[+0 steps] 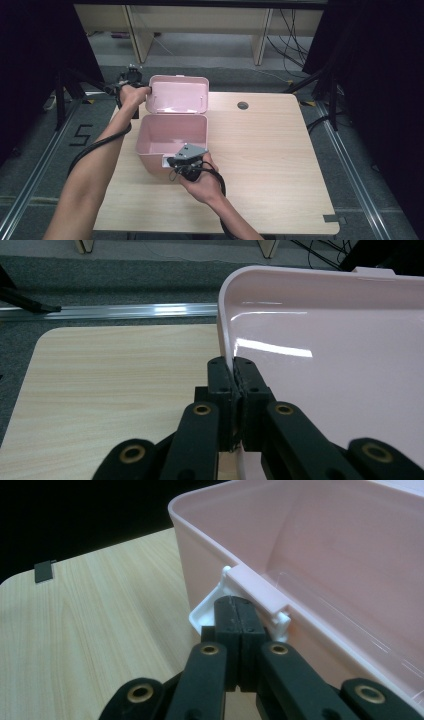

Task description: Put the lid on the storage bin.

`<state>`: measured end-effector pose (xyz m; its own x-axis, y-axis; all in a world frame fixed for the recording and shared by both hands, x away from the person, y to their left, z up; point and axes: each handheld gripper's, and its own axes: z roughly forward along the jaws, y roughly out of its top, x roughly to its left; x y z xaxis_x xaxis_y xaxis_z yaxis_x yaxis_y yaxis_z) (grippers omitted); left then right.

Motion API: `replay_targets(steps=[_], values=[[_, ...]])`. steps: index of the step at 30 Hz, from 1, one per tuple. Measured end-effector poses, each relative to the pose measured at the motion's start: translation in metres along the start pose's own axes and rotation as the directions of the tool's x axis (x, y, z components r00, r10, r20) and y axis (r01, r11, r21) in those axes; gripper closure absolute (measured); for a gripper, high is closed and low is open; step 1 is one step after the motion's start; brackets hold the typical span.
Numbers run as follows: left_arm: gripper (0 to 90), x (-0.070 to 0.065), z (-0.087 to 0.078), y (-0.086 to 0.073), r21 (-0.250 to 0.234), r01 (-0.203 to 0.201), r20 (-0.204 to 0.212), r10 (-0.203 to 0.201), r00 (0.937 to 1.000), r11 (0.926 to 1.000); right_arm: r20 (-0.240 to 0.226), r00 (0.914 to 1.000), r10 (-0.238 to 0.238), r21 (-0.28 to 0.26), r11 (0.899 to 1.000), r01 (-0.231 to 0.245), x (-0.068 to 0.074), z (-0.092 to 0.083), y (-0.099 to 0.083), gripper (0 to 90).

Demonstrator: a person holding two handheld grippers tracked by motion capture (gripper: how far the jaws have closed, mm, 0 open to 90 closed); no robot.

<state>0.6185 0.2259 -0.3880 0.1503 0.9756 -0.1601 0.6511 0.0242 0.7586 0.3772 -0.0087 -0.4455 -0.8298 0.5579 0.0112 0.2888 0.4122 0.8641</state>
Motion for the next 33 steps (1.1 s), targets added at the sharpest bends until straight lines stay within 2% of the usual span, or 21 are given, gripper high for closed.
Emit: replay_targets(steps=[2,4,6,7,11,13,16,18,21,23,33], values=[[87.2,0.000,-0.002,0.001,-0.001,-0.004,0.001,0.004,1.0000,1.0000,-0.001,0.9999,0.013,0.005,1.000,-0.013,0.001,0.000,0.000,90.0],[87.3,0.000,-0.003,0.001,-0.005,0.003,0.001,-0.003,1.0000,1.0000,-0.003,0.9999,-0.014,-0.001,1.000,0.014,-0.001,0.001,0.001,90.0],[87.5,0.000,-0.005,0.002,-0.010,-0.001,0.003,0.002,1.0000,1.0000,-0.002,0.9999,-0.015,-0.001,1.000,0.015,-0.001,0.001,0.001,90.0],[87.5,0.000,-0.005,0.002,-0.015,-0.003,0.006,0.003,1.0000,0.9999,0.000,1.0000,0.002,0.002,1.000,-0.002,-0.001,0.000,0.000,90.0],[87.7,-0.001,-0.009,0.003,-0.021,0.011,0.007,-0.011,0.9999,0.9997,0.001,1.0000,0.001,0.002,1.000,-0.001,-0.001,0.000,0.001,90.0],[87.8,-0.001,-0.010,0.004,-0.025,0.002,0.008,-0.002,1.0000,0.9997,0.001,1.0000,0.002,0.003,1.000,-0.002,-0.001,0.000,0.001,90.0],[87.9,-0.002,-0.012,0.004,-0.040,0.009,0.011,-0.009,0.9999,0.9992,0.002,1.0000,0.009,0.005,1.000,-0.009,0.000,0.000,0.001,90.0],[87.9,-0.002,-0.014,0.005,-0.048,0.015,0.010,-0.014,0.9998,0.9987,0.006,0.9998,0.017,-0.013,1.000,-0.017,0.000,0.002,0.000,90.0],[88.0,-0.001,-0.016,0.005,-0.048,-0.004,0.013,0.005,0.9999,0.9989,0.006,0.9998,0.018,-0.012,1.000,-0.018,0.000,0.002,0.000,90.0],[88.0,-0.002,-0.017,0.004,-0.063,0.004,0.017,-0.003,0.9999,0.9980,0.005,0.9998,0.019,-0.011,1.000,-0.019,0.000,0.002,0.000,90.0],[88.1,-0.003,-0.025,0.005,-0.079,-0.016,0.016,0.017,0.9997,0.9968,0.003,0.9999,0.014,-0.012,1.000,-0.014,0.000,0.002,0.001,90.0]])
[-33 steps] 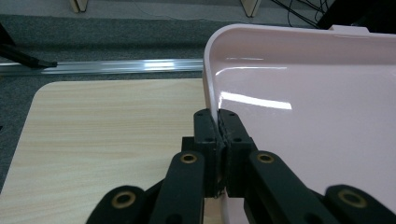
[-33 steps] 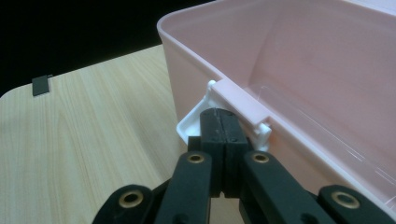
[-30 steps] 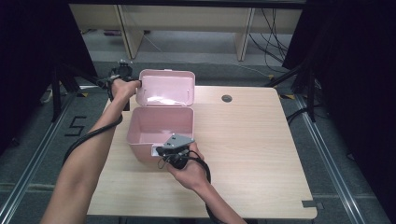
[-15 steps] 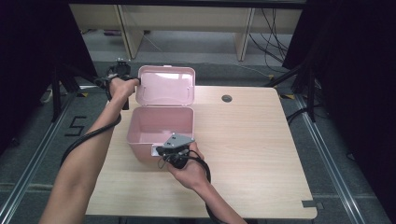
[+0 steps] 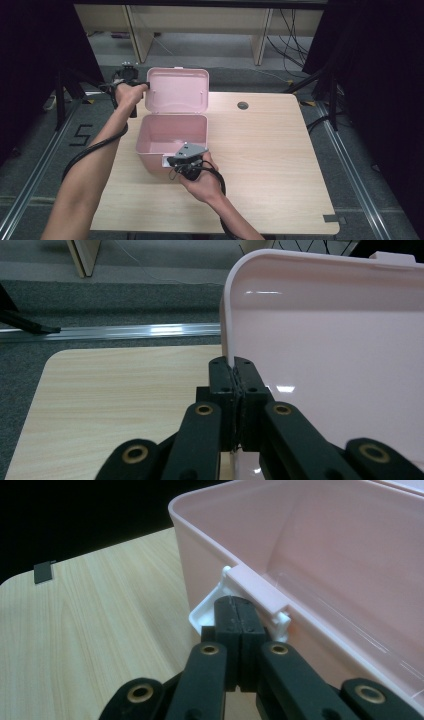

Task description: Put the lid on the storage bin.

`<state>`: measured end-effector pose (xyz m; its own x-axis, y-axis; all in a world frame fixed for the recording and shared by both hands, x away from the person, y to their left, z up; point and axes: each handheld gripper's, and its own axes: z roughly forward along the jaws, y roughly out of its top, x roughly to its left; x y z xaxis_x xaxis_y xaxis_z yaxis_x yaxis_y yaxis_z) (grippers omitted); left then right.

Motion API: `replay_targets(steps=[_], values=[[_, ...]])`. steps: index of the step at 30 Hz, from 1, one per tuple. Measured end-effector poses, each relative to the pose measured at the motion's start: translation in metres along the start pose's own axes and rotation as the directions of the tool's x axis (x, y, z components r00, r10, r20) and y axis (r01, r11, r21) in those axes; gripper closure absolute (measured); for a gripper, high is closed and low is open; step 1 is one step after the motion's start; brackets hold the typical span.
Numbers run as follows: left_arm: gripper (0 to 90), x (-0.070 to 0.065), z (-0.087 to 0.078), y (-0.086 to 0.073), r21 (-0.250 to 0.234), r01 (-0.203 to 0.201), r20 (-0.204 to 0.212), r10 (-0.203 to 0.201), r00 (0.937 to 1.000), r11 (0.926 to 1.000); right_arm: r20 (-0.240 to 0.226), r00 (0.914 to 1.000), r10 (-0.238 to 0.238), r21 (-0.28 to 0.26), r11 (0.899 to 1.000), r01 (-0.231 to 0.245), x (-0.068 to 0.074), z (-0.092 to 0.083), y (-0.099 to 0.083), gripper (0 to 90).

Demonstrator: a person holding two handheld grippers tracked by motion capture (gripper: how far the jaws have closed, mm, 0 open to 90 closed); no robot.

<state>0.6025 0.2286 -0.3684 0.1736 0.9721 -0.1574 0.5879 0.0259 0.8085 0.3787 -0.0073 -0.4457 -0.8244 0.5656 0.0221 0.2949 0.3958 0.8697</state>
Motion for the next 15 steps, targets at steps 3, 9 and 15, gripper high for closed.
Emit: replay_targets(steps=[3,9,15], values=[[88.1,-0.0002,-0.0015,0.0002,-0.007,0.000,0.002,0.001,1.0000,1.0000,0.000,1.0000,0.000,0.000,1.000,0.000,0.0000,0.0000,0.0000,90.0],[88.2,-0.0007,-0.0046,0.0004,-0.015,-0.004,0.004,0.004,1.0000,0.9999,-0.004,1.0000,-0.003,0.010,1.000,0.003,-0.0006,-0.0008,0.0003,90.0],[88.2,-0.0016,-0.0073,0.0001,-0.026,-0.007,0.002,0.007,1.0000,0.9996,-0.003,1.0000,-0.003,0.007,1.000,0.003,-0.0004,-0.0005,0.0003,90.0]])
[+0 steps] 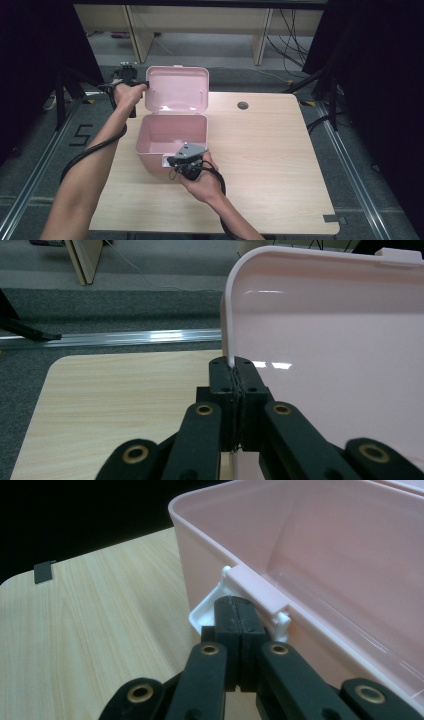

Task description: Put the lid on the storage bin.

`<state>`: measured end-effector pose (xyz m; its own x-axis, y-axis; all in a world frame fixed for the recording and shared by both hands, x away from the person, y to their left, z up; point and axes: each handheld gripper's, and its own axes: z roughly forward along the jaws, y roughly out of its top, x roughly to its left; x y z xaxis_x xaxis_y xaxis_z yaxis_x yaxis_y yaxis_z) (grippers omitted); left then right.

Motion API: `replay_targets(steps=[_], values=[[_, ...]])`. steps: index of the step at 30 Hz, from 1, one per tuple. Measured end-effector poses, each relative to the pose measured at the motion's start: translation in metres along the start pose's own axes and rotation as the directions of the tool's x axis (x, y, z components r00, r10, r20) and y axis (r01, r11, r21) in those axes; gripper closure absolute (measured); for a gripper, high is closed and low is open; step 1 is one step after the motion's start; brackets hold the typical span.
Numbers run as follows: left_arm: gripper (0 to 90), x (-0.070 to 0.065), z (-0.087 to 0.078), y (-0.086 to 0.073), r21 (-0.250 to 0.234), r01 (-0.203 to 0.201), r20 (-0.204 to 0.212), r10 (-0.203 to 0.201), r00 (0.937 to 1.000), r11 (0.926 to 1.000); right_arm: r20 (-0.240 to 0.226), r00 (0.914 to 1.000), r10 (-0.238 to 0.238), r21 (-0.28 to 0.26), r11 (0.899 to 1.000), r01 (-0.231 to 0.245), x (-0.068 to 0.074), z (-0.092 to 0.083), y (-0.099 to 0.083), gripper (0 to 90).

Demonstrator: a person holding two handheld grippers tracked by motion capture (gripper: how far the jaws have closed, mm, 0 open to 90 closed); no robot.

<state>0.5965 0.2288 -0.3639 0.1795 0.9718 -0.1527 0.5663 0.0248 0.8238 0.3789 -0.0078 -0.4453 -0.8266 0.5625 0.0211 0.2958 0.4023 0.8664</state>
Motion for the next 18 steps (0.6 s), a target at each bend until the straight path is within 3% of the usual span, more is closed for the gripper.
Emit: replay_targets(steps=[18], values=[[88.2,-0.0012,-0.0075,-0.0007,-0.034,-0.008,0.009,0.008,0.9999,0.9994,-0.005,1.0000,-0.003,0.013,1.000,0.003,-0.0007,-0.0007,0.0010,90.0]])
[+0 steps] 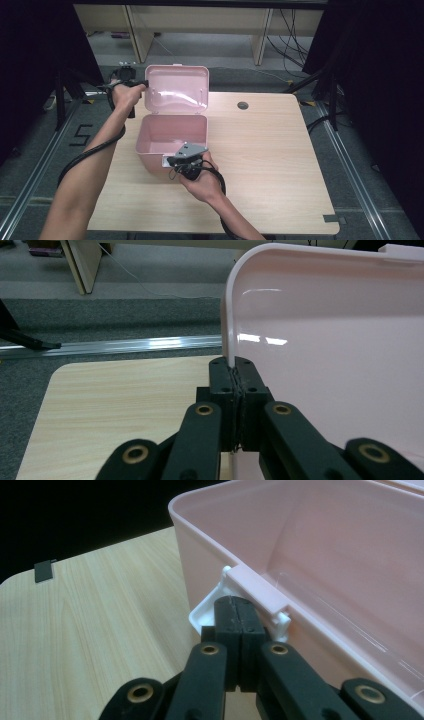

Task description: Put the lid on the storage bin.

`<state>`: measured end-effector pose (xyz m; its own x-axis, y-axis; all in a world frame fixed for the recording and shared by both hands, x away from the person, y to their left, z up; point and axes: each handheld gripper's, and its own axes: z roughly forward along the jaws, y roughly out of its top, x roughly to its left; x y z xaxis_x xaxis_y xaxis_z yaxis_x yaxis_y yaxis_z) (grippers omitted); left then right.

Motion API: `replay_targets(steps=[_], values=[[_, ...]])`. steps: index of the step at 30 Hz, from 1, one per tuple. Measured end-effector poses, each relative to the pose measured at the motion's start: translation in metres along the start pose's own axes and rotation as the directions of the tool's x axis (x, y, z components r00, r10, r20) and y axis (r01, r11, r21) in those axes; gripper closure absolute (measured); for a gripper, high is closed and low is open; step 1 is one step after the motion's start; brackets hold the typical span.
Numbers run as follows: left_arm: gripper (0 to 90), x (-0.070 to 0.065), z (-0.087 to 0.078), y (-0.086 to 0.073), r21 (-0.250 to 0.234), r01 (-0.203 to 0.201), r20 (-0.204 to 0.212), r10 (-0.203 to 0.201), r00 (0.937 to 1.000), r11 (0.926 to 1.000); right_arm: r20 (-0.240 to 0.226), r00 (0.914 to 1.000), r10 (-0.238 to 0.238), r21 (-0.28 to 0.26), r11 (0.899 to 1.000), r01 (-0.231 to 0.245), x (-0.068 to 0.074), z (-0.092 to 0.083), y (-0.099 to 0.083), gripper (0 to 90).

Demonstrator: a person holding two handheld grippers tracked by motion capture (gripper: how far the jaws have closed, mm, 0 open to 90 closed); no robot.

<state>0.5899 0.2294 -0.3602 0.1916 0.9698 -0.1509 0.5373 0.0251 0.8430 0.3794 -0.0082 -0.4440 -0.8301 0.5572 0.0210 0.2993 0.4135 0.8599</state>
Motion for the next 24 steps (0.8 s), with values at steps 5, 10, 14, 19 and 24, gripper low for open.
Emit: replay_targets(steps=[5,10,14,19,24], values=[[88.3,-0.001,-0.003,0.000,-0.006,-0.002,0.001,0.002,1.0000,1.0000,-0.001,1.0000,0.007,0.002,1.000,-0.007,0.001,0.000,0.000,90.0],[88.3,-0.002,-0.006,0.000,-0.013,-0.008,0.002,0.008,1.0000,0.9999,-0.002,1.0000,-0.009,0.000,1.000,0.009,0.000,0.000,0.000,90.0],[88.3,-0.002,-0.009,-0.001,-0.027,-0.004,0.005,0.004,1.0000,0.9996,0.002,1.0000,-0.001,0.001,1.000,0.001,0.000,0.000,0.000,90.0],[88.4,-0.003,-0.013,-0.001,-0.032,-0.016,0.006,0.016,0.9999,0.9994,0.004,0.9997,-0.023,-0.002,1.000,0.023,-0.001,0.000,0.001,90.0],[88.4,-0.003,-0.016,-0.001,-0.036,-0.023,0.007,0.024,0.9997,0.9991,0.003,1.0000,-0.006,0.001,1.000,0.006,0.000,0.000,0.001,90.0]])
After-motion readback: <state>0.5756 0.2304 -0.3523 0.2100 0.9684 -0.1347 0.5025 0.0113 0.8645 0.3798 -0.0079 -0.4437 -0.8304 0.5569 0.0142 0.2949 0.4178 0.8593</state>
